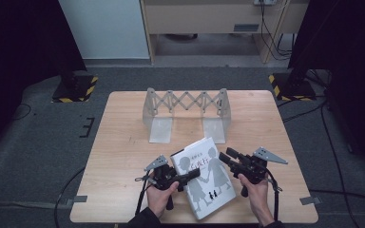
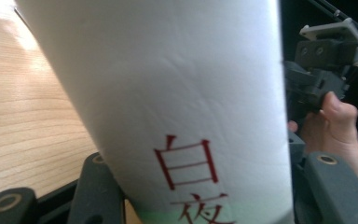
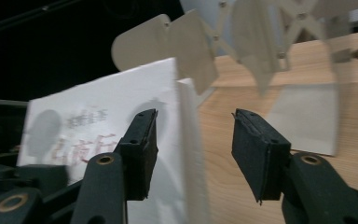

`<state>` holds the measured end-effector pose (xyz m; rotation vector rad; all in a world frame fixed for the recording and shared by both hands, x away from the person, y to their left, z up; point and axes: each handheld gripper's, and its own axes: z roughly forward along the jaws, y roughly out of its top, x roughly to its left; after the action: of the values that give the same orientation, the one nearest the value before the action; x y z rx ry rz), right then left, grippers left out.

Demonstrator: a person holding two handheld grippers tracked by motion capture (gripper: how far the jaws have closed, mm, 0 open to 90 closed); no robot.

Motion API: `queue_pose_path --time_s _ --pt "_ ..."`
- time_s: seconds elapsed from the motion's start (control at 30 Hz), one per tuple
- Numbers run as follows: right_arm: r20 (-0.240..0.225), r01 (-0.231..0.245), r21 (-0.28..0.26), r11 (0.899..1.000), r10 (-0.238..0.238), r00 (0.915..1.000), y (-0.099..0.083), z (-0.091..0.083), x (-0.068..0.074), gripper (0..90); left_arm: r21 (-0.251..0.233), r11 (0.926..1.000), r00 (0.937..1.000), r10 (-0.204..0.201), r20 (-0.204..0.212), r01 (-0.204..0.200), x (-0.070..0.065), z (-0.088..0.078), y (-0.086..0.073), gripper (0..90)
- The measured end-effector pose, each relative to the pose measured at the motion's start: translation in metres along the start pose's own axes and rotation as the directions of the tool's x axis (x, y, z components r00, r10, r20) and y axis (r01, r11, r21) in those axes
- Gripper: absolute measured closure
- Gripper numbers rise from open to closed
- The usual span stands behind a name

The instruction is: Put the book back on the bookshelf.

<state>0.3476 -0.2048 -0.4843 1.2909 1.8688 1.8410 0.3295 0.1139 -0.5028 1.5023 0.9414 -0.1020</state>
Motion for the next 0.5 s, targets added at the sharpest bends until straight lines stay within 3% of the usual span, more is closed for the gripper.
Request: queue_pose_path --time_s 0.1,0.27,0.5 --pt "0.069 0.013 0.025 1.000 -0.014 0.9975 0.001 -0.005 -0.010 46.6 -0.007 0.9999 1.0000 0.009 -0.004 -0.009 -0.001 -0.005 0.006 47.2" --pt "0.173 0.042 0.112 0.993 -0.061 0.9830 0.000 -0.007 -0.020 39.1 -0.017 0.9990 0.9991 0.042 -0.006 -0.042 -0.005 -0.011 0.015 50.1" --pt "0.245 0.053 0.201 0.978 -0.103 0.9641 -0.004 -0.008 -0.032 32.9 -0.002 0.9935 0.9933 0.114 -0.017 -0.114 -0.016 -0.016 0.024 51.8"
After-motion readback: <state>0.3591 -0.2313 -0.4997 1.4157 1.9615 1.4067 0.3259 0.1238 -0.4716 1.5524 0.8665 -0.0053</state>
